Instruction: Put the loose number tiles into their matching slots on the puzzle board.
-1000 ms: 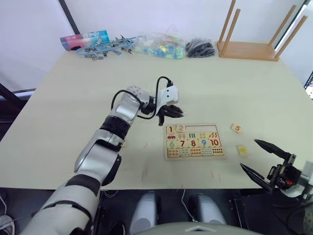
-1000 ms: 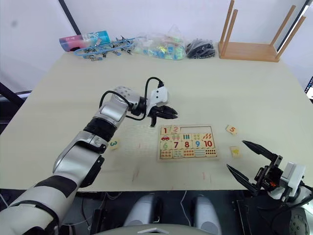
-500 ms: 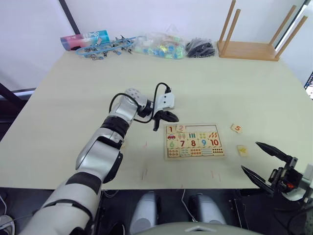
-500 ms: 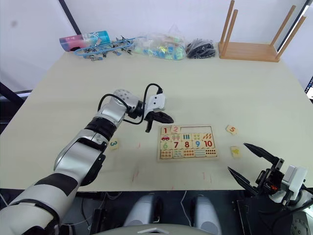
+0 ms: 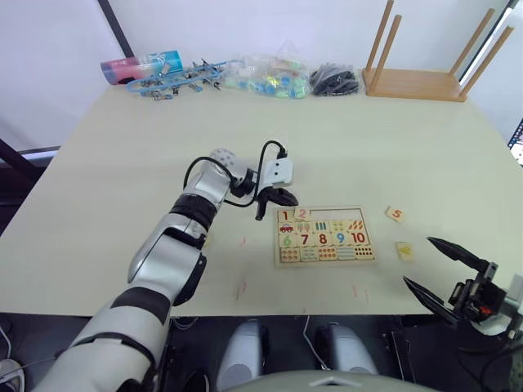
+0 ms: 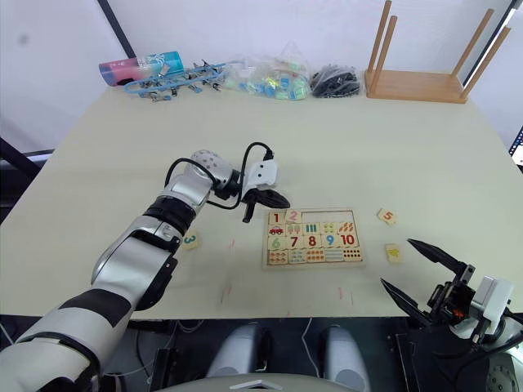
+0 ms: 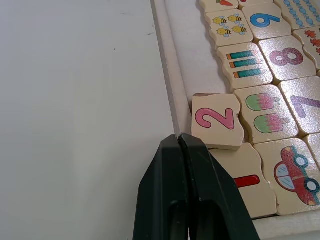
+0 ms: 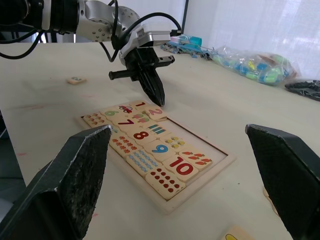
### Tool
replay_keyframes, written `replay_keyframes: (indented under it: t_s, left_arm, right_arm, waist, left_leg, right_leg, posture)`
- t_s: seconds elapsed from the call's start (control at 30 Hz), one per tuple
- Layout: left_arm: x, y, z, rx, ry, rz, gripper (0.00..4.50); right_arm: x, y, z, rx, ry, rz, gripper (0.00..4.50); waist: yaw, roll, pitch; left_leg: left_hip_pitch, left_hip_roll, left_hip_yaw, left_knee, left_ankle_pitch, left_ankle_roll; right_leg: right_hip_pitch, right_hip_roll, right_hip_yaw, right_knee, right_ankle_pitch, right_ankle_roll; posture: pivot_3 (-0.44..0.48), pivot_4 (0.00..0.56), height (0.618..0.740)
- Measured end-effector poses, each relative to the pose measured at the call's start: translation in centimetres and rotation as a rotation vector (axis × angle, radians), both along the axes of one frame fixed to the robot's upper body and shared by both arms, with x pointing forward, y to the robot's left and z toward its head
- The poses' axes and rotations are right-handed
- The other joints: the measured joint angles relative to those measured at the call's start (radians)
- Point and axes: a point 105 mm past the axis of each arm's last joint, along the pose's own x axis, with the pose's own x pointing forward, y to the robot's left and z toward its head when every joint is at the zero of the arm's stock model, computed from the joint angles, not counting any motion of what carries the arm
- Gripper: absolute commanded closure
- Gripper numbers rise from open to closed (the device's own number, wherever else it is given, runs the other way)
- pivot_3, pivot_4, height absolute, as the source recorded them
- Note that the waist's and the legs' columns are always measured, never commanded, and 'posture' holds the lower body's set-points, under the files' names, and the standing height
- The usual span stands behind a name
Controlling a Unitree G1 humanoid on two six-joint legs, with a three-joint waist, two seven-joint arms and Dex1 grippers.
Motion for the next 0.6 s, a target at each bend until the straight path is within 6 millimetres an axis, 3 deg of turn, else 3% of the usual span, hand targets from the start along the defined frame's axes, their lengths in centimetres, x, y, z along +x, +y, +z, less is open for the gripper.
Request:
replay_keyframes:
  t_s: [0.6]
  left_arm:
    - [-0.26,0.13,-0.23,0.021,0.01,-0.022,4.45]
  right_arm:
    - [0.02,-0.04,0.01,-0.002,0.001,-0.002,0.0]
  waist:
    - [0.0,0.0,0.0]
  left_leg:
    - [0.0,0.0,0.0,0.0,0.0,0.0]
  right_leg:
    - [0.0,0.0,0.0,0.0,0.0,0.0]
  posture:
    - [0.0,0.15,0.737]
